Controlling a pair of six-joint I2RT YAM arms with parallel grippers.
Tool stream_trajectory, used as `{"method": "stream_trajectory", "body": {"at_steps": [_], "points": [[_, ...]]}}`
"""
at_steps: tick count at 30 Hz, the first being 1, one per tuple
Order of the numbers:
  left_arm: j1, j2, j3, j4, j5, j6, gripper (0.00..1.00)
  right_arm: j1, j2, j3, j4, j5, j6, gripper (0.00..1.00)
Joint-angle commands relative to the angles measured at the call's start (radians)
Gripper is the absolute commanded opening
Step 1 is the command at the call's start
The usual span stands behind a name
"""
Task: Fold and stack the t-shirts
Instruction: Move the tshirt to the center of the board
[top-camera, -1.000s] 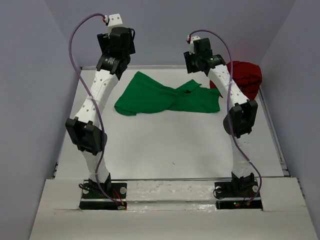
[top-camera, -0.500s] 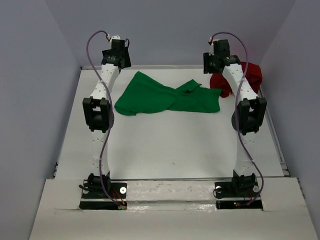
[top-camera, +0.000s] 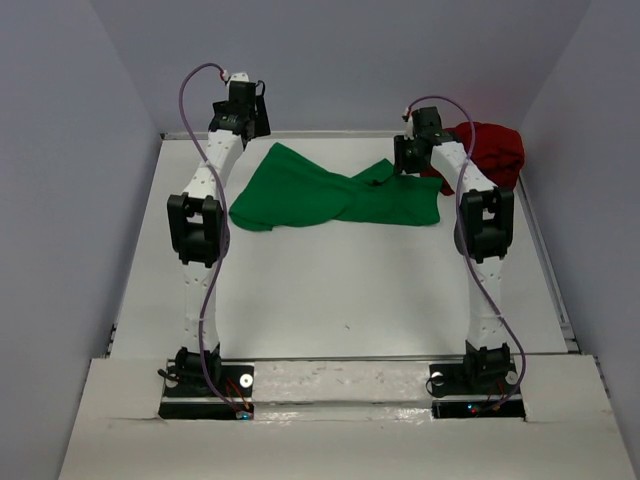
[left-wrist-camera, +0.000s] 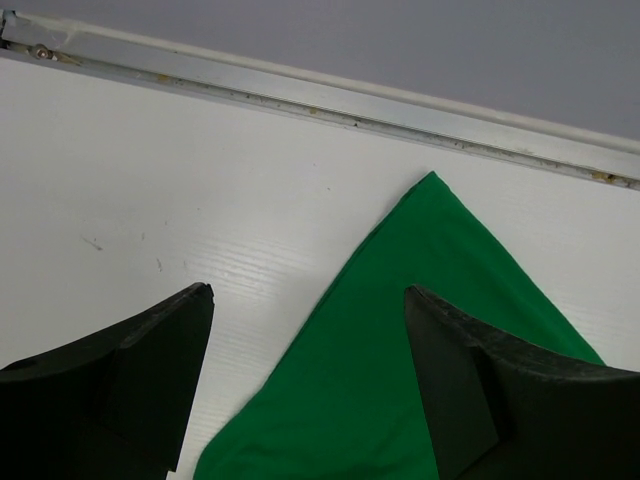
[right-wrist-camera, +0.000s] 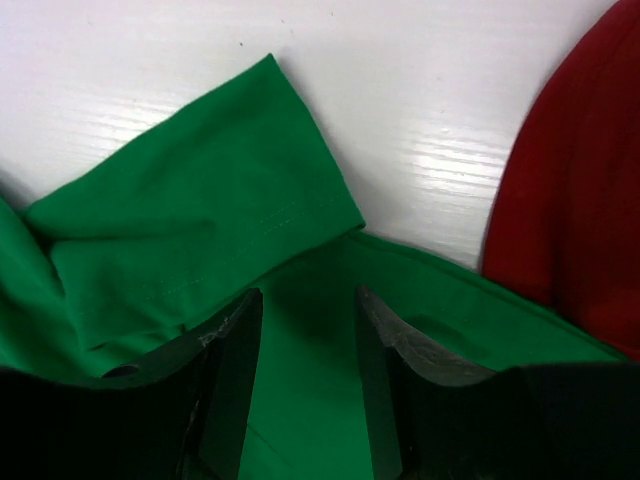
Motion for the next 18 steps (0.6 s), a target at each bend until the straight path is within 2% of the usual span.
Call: {"method": "stream_trajectory", "body": {"at_steps": [1,14,18], "points": [[-0.014,-0.15,-0.05,0.059,0.004,0.0,0.87,0.007,0.014,-0.013,0.075,-0.029,0.023,0.47],[-0.047,-0.159,-0.082,0.075,-0.015,0.019,0.87,0.007,0.069,0.083,0.063,-0.036,0.006,0.45],[-0.052,-0.157,-0.09,0.083,-0.018,0.02,0.87,-0.002,0.057,0.083,0.064,-0.013,-0.009,0.51]]}}
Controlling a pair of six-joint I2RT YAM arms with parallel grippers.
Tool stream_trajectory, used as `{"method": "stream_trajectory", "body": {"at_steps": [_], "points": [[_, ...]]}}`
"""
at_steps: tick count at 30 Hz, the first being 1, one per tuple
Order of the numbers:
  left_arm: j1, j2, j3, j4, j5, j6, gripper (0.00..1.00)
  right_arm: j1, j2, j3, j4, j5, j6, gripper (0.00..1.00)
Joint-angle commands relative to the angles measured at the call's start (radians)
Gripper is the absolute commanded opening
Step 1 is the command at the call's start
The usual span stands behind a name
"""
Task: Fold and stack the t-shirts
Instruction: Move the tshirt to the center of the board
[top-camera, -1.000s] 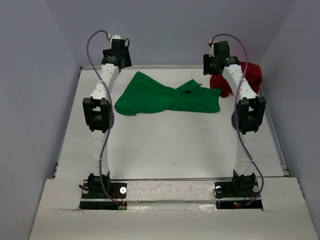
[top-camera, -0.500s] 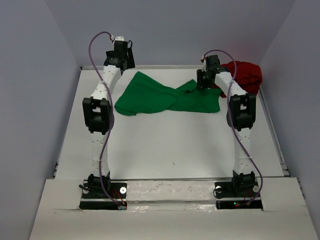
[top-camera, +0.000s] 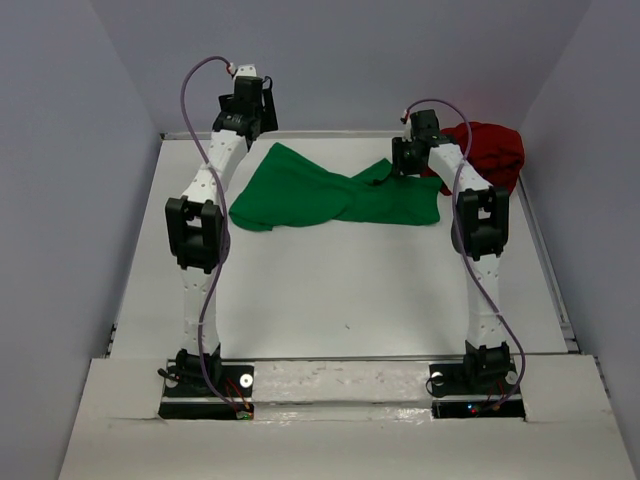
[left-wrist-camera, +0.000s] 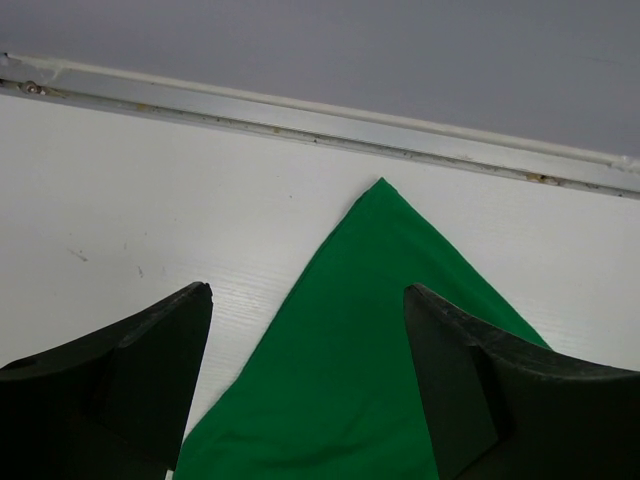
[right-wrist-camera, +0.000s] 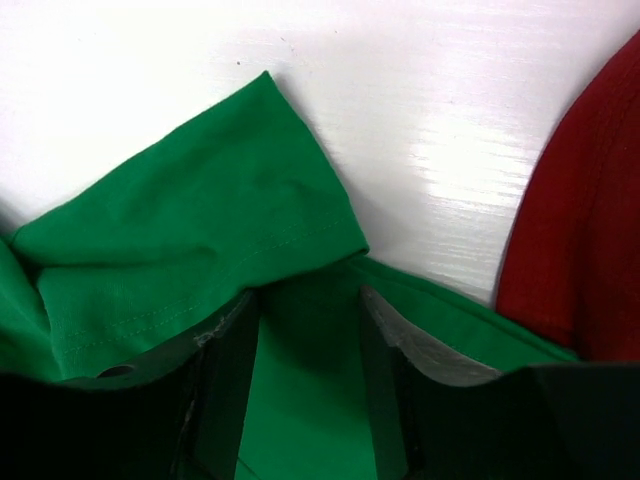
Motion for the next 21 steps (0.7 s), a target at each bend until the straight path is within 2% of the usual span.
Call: {"method": "stream_trajectory", "body": {"at_steps": [1,4,5,9,14,17,21], "points": [[-0.006,-0.06,-0.014,0.031,-0.01,0.013,0.87,-0.003,-0.007,0.06,0.031,0.014,-0.022,0.51],[-0.012,-0.057,-0.014,0.031,-0.01,0.013,0.87,-0.003,-0.001,0.066,0.033,0.028,-0.019,0.56],[-0.015,-0.057,-0.014,0.031,-0.011,0.015,0.87,-0.003,0.003,0.068,0.037,0.032,-0.016,0.62],[-0.021,-0.057,-0.024,0.034,-0.017,0.021,0.87,-0.012,0.034,0.104,0.041,0.009,-0.019,0.65],[-0.026,-0.057,-0.038,0.038,-0.017,0.022,0.87,-0.012,0.068,0.164,0.038,-0.032,-0.017,0.64],[-0.032,-0.057,-0.041,0.038,-0.019,0.025,0.87,-0.012,0.082,0.19,0.034,-0.034,-0.019,0.6],[-0.035,-0.059,-0.046,0.041,-0.023,0.031,0.87,-0.012,0.027,0.119,0.08,-0.049,-0.013,0.6]]}}
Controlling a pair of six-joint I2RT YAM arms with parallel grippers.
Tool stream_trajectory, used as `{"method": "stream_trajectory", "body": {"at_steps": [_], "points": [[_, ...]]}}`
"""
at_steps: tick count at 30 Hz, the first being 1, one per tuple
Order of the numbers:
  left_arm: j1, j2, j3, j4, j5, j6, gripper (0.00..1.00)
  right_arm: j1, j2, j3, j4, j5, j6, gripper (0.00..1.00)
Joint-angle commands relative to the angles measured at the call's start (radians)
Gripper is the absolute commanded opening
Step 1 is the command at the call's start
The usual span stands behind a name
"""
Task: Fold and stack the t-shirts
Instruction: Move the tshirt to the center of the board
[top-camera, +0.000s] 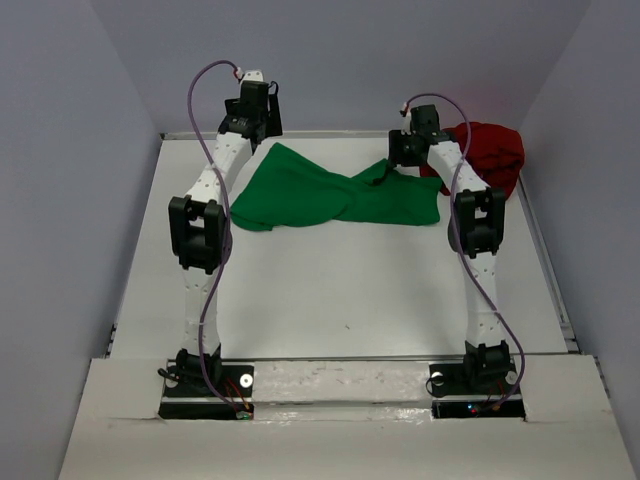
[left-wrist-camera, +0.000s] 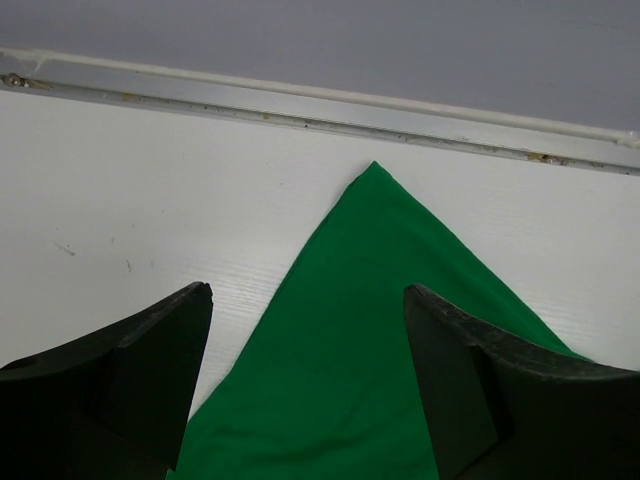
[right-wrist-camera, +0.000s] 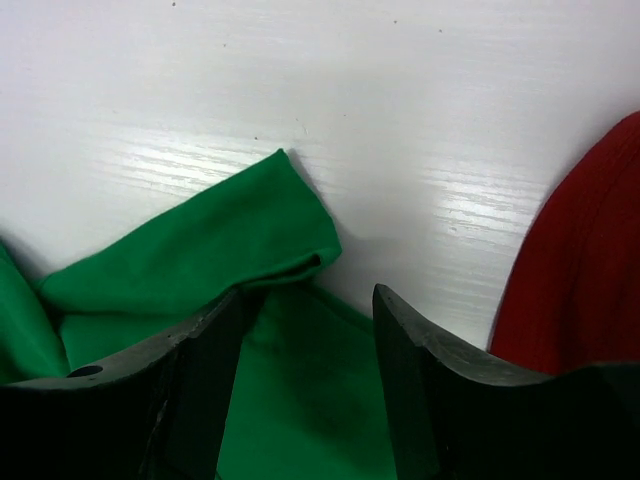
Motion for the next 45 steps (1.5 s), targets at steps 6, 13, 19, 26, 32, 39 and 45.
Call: {"method": "stream_trajectory", "body": {"at_steps": [6,13,19,26,32,39,45], "points": [[-0.014,-0.048,-0.005,0.032,-0.014,0.015,0.87,-0.004,-0.099,-0.079,0.113,-0.05,-0.003,0.62],[-0.018,-0.042,0.0,0.032,-0.021,0.021,0.87,-0.004,-0.15,-0.122,0.157,-0.085,0.011,0.65],[-0.019,-0.044,-0.008,0.032,-0.027,0.023,0.87,-0.004,-0.176,-0.105,0.154,-0.091,0.014,0.65],[-0.027,-0.054,-0.028,0.036,-0.027,0.021,0.87,-0.004,-0.162,-0.091,0.128,-0.073,0.02,0.66],[-0.028,-0.062,-0.031,0.04,-0.03,0.03,0.87,-0.004,-0.116,-0.082,0.128,-0.041,0.02,0.65],[-0.028,-0.07,-0.049,0.047,-0.046,0.029,0.87,-0.004,-0.061,-0.048,0.12,-0.042,0.02,0.64],[-0.028,-0.079,-0.052,0.053,-0.053,0.03,0.87,-0.004,-0.015,-0.045,0.117,-0.019,0.014,0.64]]}}
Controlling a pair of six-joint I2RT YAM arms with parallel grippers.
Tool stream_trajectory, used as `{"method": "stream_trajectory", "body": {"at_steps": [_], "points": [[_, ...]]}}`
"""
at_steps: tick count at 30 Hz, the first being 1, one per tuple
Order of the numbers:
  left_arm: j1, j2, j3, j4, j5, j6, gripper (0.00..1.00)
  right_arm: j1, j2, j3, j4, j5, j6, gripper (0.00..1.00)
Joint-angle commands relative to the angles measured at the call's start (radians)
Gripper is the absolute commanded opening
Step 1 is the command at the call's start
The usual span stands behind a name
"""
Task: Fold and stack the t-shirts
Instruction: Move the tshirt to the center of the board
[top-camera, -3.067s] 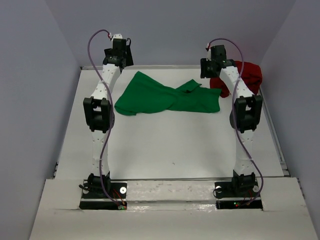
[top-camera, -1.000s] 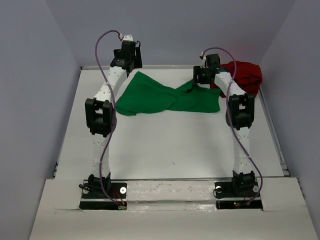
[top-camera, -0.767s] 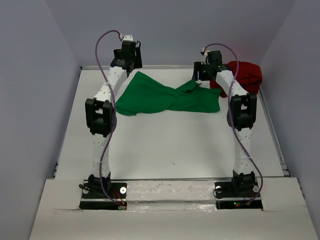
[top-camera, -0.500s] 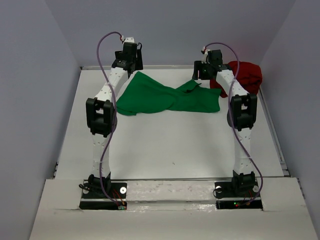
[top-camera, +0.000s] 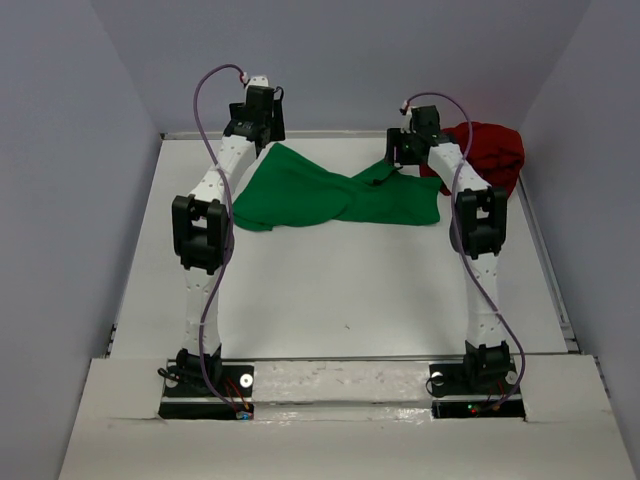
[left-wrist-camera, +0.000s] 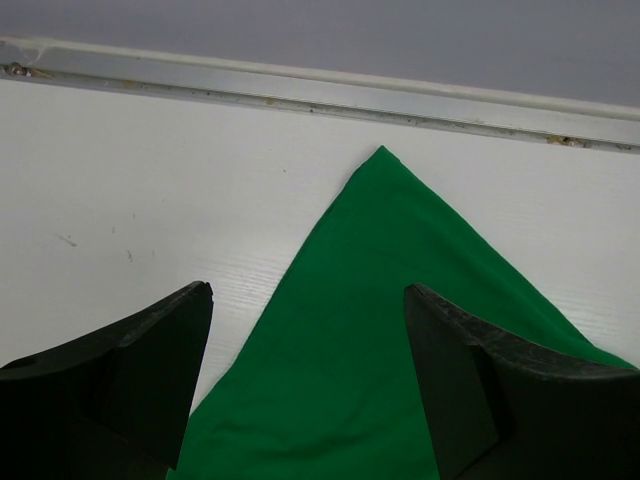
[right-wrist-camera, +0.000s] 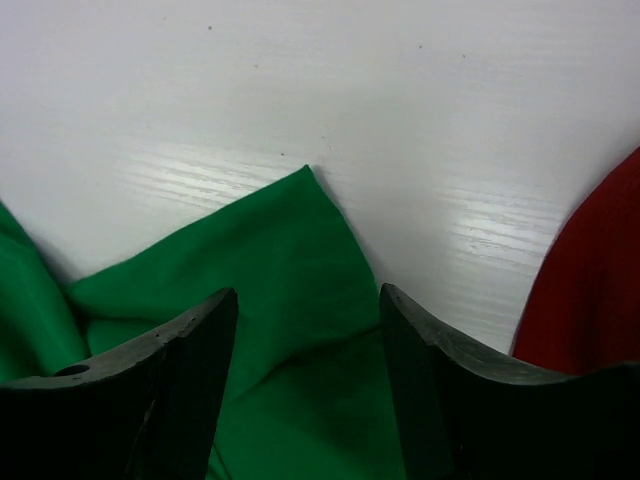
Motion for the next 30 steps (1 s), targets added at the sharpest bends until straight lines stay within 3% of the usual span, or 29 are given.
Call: {"method": "stream_trajectory", "body": {"at_steps": [1,14,20,21,23,25,30], "points": [[-0.007,-0.082,-0.01,0.032,-0.02,0.012,0.87,-0.004,0.035,0.033,0.014,0.029,-0.001,0.64],[-0.008,-0.08,-0.015,0.035,-0.01,0.006,0.87,-0.004,0.023,0.031,0.009,0.04,0.009,0.61],[-0.013,-0.077,-0.015,0.034,-0.008,0.007,0.87,-0.004,0.015,0.022,0.007,0.044,0.02,0.35],[-0.015,-0.077,-0.016,0.034,-0.009,0.007,0.87,-0.004,0.012,0.019,0.009,0.052,0.022,0.25],[-0.013,-0.077,-0.018,0.033,-0.008,0.007,0.87,-0.004,0.011,0.017,0.009,0.059,0.02,0.17],[-0.016,-0.074,-0.018,0.032,-0.008,0.007,0.87,0.014,0.008,0.016,0.009,0.101,0.006,0.01],[-0.024,-0.073,-0.021,0.032,-0.006,0.007,0.87,0.039,0.003,0.03,0.009,0.171,-0.023,0.0]]}}
